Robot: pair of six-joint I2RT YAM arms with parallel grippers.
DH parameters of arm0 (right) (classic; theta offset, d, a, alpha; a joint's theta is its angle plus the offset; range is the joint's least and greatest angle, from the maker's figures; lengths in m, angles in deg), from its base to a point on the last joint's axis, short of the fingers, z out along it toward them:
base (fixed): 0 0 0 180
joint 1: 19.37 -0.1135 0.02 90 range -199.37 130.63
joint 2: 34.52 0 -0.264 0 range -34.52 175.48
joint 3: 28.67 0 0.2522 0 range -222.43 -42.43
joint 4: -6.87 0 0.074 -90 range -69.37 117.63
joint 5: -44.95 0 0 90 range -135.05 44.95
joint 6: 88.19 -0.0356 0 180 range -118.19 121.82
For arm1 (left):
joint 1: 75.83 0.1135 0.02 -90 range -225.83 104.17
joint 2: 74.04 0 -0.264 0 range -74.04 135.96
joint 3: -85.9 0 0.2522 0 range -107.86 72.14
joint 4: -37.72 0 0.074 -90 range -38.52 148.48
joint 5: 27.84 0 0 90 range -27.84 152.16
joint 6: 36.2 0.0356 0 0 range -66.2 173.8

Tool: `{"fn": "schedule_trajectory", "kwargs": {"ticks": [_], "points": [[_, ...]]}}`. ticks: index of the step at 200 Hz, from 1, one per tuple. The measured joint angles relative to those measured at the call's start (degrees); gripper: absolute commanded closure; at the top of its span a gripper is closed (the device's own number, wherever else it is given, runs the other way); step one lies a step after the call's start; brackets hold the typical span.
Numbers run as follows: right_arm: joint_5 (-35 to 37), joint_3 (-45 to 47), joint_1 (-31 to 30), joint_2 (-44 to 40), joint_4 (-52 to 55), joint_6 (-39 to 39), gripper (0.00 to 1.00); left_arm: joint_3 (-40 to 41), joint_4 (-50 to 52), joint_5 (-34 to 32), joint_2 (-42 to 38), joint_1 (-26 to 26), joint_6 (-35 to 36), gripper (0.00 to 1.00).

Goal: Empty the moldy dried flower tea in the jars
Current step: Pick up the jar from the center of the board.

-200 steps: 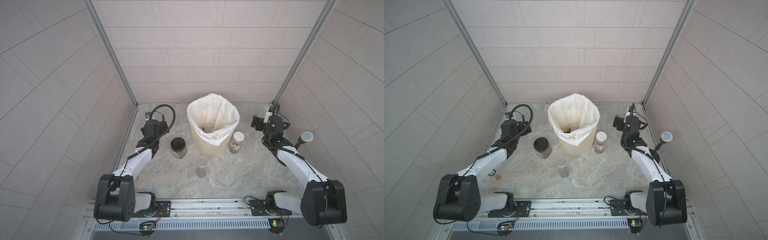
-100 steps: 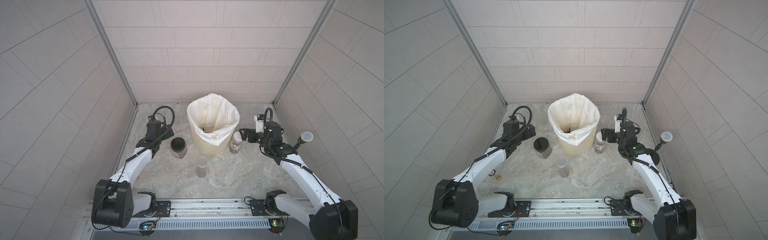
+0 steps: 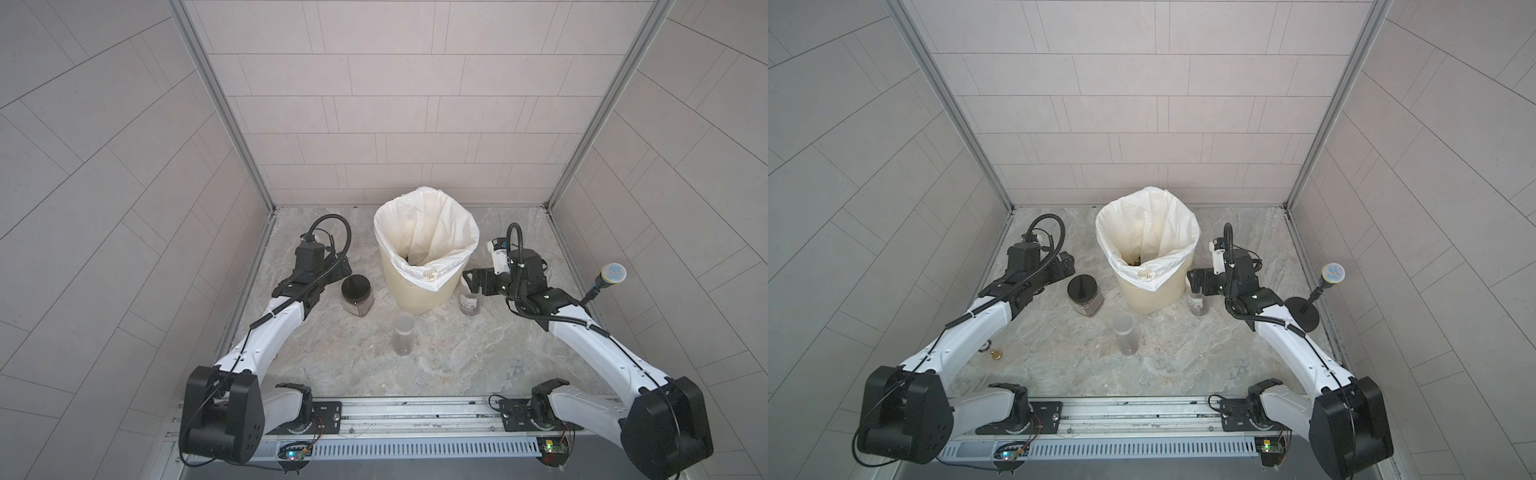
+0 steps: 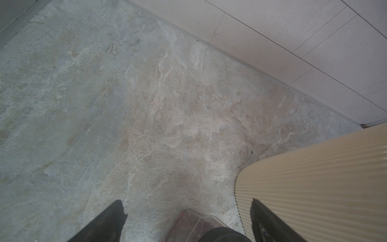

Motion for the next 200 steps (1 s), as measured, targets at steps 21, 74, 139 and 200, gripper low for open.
{"fn": "schedule_trajectory", "kwargs": {"ticks": [21, 74, 139, 200], "points": [[0.00, -0.09, -0.22, 0.20, -0.22, 0.33, 0.07, 0.00, 0.04, 0.48, 0.00, -0.17, -0.02, 0.03], [0.44, 1.36, -0.22, -3.39, 1.68, 0.46, 0.10, 0.00, 0.55, 0.94, 0.00, -0.55, 0.00, 0.03], [0.90, 4.42, -0.31, -8.72, 3.43, -0.39, 0.09, 0.00, 0.83, 1.29, 0.04, -0.87, 0.00, 0.03], [1.07, 4.33, -0.57, -11.10, 6.93, 0.17, 0.02, 0.00, 1.27, 2.01, 0.04, -1.11, 0.00, 0.03]]}}
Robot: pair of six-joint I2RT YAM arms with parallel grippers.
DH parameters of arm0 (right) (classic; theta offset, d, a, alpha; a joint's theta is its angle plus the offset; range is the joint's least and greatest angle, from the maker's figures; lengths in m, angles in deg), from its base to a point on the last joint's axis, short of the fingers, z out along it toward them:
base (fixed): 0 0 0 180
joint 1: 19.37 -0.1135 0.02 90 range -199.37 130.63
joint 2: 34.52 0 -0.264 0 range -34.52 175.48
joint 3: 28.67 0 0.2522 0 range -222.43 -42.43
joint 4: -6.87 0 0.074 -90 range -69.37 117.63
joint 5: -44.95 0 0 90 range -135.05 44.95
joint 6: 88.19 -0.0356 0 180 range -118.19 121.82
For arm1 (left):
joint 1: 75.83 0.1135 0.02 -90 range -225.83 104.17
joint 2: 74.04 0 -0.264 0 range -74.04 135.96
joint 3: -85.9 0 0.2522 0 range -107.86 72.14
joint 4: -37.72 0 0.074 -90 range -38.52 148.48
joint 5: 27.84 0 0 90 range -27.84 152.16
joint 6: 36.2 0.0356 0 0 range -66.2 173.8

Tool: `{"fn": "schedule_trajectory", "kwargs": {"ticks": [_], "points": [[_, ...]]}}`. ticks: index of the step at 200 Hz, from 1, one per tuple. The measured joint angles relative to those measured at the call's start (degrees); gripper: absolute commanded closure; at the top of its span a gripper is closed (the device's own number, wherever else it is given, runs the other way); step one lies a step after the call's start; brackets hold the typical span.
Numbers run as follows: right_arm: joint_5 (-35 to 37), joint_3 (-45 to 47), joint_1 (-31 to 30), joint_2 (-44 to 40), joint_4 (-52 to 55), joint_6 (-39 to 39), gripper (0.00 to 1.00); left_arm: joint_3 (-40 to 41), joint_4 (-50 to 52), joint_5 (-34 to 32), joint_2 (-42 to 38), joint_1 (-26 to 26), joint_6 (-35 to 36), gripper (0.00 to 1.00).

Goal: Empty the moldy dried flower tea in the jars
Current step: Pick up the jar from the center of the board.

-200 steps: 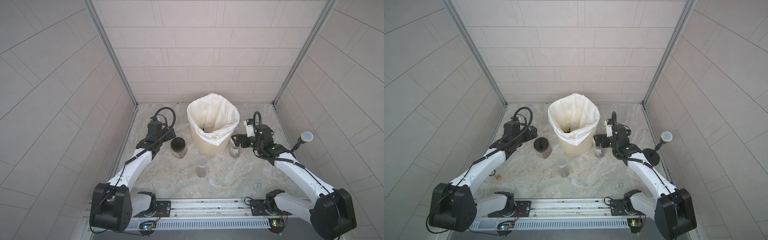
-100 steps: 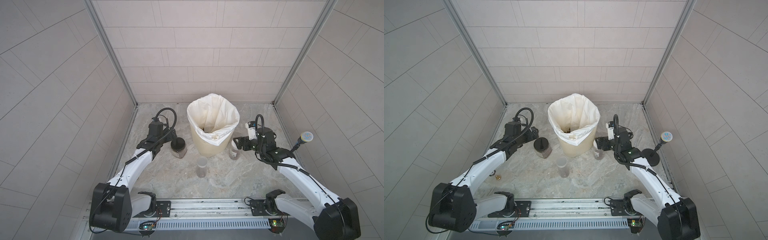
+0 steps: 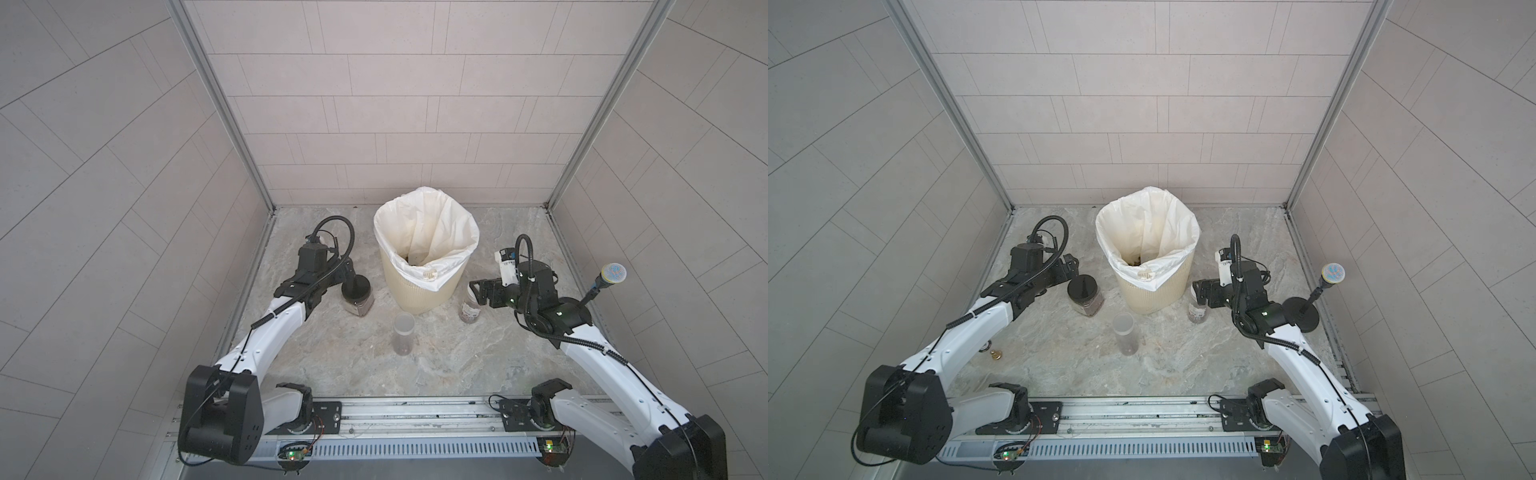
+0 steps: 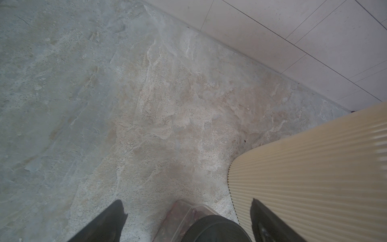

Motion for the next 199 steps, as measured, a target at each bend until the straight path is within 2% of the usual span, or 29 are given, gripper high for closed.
{"fn": "schedule_trajectory", "kwargs": {"ticks": [122, 199], "points": [[2.58, -0.24, -6.03, -0.81, 1.68, 0.37, 0.04, 0.00, 1.38, 0.96, -1.92, 0.00, 0.00, 0.03], [4.98, -3.41, -6.12, -0.83, 4.52, 1.66, 0.04, 0.00, 1.44, 1.22, -1.92, 0.00, 0.00, 0.03]]}}
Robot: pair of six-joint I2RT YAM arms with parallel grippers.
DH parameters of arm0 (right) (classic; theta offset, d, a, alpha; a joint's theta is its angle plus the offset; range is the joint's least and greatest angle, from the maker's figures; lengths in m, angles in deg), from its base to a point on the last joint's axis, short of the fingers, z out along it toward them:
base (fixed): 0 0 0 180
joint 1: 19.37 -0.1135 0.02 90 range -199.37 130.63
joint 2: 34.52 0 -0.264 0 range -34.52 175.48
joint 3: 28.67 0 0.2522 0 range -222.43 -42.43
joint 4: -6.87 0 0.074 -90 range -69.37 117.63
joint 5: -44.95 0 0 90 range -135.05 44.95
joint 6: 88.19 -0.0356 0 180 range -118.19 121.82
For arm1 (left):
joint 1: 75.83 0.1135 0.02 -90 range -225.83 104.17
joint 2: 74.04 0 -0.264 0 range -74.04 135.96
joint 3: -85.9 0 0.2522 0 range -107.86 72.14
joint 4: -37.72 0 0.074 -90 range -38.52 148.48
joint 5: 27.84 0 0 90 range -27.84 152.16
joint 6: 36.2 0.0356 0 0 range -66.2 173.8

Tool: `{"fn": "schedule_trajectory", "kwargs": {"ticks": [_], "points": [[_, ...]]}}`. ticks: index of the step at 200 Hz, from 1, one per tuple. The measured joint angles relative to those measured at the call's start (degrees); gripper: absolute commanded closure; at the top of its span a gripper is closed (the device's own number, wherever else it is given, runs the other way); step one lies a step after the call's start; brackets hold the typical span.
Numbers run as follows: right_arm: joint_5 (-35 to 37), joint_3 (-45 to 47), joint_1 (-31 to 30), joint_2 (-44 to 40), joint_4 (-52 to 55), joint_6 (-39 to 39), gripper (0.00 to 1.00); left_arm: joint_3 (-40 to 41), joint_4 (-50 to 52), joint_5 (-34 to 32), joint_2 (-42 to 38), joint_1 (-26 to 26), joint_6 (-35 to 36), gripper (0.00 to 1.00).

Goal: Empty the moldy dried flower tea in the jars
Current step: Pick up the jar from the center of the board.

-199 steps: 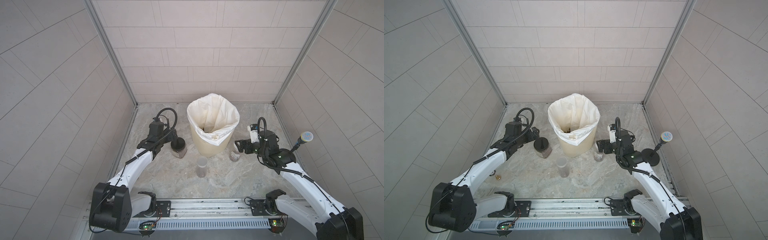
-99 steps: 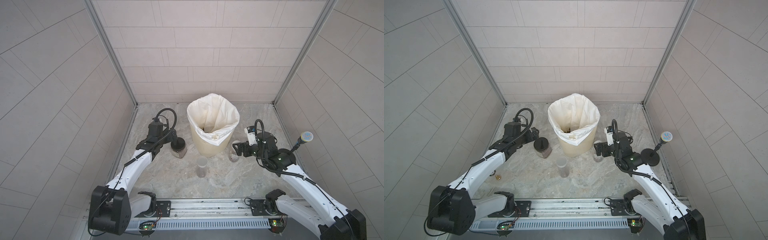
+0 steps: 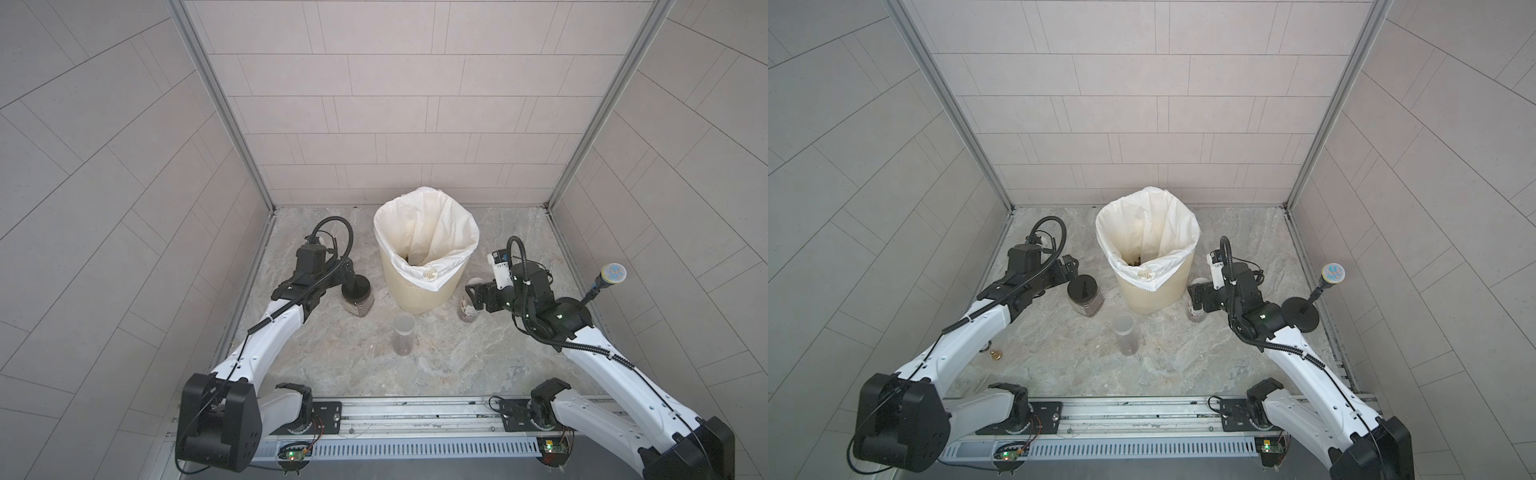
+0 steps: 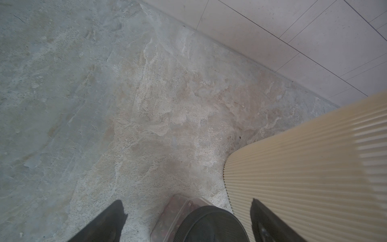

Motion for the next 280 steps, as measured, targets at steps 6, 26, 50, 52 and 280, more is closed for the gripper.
{"fn": "schedule_trajectory", "kwargs": {"ticks": [6, 26, 50, 52, 280], "points": [[0.00, -0.37, 0.00, -0.02, 0.20, 0.13, 0.03, 0.00, 0.00, 0.00, 0.00, 0.00, 0.00, 0.03], [0.00, -1.27, 0.00, -0.15, 0.35, 0.35, 0.02, 0.00, 0.00, 0.17, 0.00, 0.00, 0.00, 0.03], [0.81, -1.36, -0.26, 0.22, 0.61, 0.44, 0.02, 0.00, 0.00, 0.35, 0.00, 0.00, 0.02, 0.03], [0.87, -1.36, -0.31, 0.35, 0.63, 0.46, 0.02, 0.02, 0.00, 0.39, 0.00, 0.00, 0.02, 0.03], [9.75, 0.39, -5.90, 6.01, 1.09, 1.01, 0.56, 0.04, 4.57, 5.22, -6.36, -4.52, -0.85, 0.03]]}}
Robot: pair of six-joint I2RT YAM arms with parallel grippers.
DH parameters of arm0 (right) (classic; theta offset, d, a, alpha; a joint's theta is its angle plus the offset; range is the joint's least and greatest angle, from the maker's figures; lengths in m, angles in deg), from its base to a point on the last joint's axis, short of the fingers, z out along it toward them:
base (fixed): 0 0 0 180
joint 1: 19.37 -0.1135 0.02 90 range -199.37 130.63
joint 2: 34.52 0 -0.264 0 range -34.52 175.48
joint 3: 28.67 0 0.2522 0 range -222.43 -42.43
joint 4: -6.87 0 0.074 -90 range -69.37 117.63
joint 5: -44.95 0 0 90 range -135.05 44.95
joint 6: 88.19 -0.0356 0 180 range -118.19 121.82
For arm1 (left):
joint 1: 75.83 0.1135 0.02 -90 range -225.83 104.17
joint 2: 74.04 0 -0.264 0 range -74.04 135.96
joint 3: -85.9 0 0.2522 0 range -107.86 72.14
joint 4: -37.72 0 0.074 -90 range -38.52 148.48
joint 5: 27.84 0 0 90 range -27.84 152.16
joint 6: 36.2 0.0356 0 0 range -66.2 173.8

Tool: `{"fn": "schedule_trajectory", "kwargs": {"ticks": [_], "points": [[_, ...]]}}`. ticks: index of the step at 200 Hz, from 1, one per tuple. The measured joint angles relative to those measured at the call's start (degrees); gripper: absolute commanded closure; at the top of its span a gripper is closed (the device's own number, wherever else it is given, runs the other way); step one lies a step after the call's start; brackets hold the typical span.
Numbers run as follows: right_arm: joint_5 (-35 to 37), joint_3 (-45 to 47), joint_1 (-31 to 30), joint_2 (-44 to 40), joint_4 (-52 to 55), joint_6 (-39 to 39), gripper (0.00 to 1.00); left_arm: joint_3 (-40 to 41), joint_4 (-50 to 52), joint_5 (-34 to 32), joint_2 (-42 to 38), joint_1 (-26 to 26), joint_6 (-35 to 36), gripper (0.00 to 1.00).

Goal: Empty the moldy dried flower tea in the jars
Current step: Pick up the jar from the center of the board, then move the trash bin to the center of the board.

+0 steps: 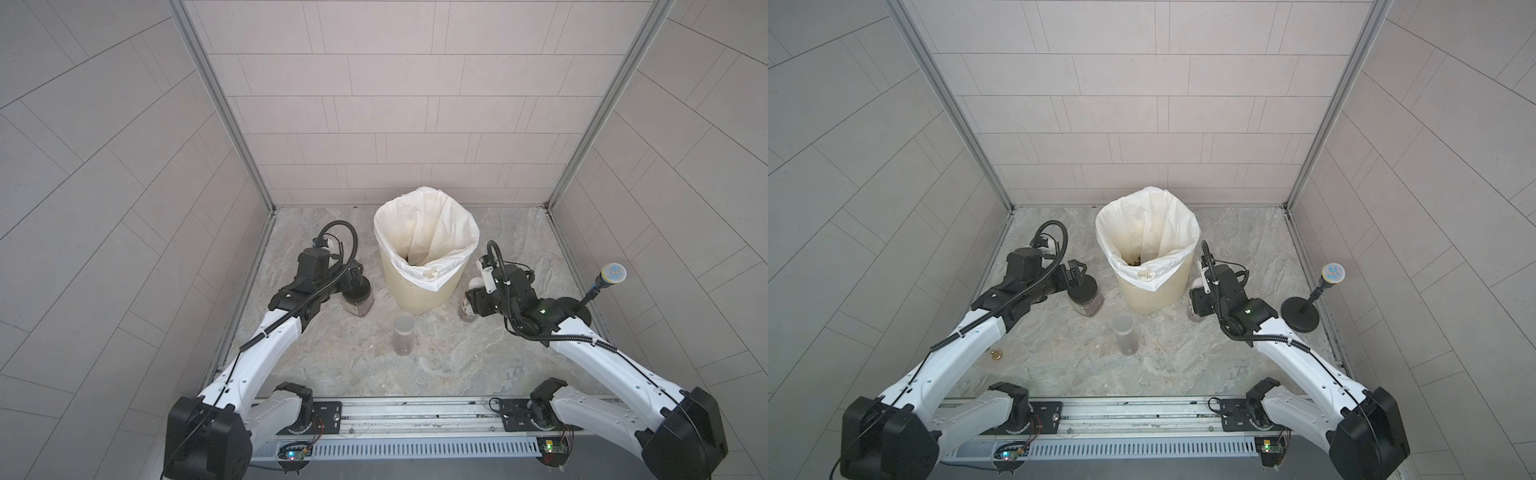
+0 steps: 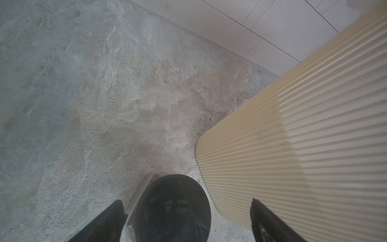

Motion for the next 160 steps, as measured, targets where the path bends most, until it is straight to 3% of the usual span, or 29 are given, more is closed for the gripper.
{"fn": "schedule_trajectory", "kwargs": {"ticks": [160], "points": [[-15.65, -3.13, 0.46, -0.17, -4.61, -2.34, 0.61, -0.20, 2.45, 18.64, -5.79, -9.66, 6.03, 0.08]]}}
